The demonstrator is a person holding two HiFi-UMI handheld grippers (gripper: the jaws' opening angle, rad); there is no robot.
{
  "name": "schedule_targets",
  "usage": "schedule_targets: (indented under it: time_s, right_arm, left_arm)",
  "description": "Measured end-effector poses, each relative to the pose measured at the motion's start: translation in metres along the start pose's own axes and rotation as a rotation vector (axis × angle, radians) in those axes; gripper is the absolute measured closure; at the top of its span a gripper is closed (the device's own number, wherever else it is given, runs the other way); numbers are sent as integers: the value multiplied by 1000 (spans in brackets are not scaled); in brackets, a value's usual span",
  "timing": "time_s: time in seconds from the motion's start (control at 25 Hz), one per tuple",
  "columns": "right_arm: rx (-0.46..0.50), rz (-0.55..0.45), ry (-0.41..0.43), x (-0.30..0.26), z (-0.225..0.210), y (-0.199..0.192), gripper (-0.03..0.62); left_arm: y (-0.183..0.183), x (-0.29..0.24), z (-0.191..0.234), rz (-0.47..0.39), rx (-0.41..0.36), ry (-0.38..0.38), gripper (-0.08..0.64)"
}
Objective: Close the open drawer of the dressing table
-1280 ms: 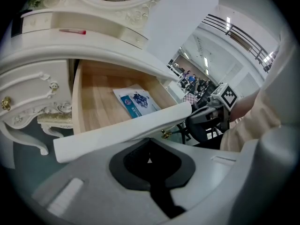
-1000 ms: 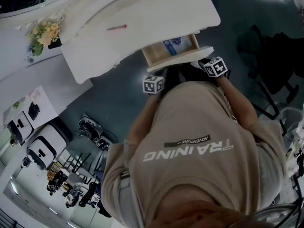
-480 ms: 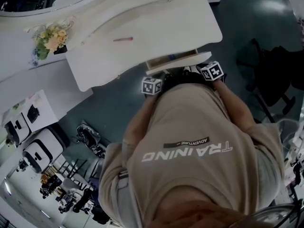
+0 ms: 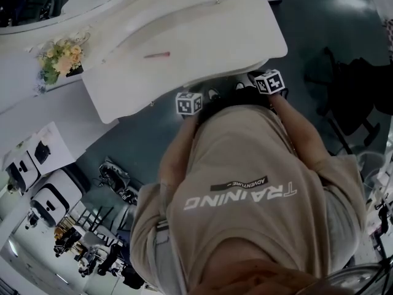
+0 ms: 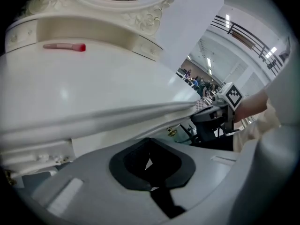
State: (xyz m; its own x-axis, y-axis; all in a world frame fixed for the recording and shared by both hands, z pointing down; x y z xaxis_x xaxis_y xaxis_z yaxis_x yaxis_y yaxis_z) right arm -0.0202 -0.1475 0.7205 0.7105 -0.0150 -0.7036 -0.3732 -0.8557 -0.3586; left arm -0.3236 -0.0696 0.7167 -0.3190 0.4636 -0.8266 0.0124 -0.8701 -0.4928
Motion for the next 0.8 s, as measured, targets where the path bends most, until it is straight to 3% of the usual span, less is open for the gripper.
schedule_targets:
  time_s: [0.4,0.6,0.8]
  right_arm:
    - [5,-71,15,-5,-10,17,588]
    - [70,-68,29,0,-15,16,588]
    - [154,-11,99,15,-5,10,588]
  left_arm:
    - [15,-2,10,-26,98,75,558]
    - [12,5,-9,-42,84,80,558]
    - [5,27,-29,-95,58,72,558]
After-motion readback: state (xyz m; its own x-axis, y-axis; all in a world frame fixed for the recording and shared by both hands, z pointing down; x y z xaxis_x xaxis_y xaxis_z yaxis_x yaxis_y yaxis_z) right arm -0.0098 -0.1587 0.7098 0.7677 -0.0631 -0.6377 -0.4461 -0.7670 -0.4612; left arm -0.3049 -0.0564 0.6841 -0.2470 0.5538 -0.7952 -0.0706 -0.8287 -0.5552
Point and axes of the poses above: the fingertips, and each gripper's own axes: x backward along the fingers, z to its left, y out of its top, the point moved 10 cm from there along x, backward along the fingers, and after that the axes turned 12 degrees about y, right-handed, at the moved point
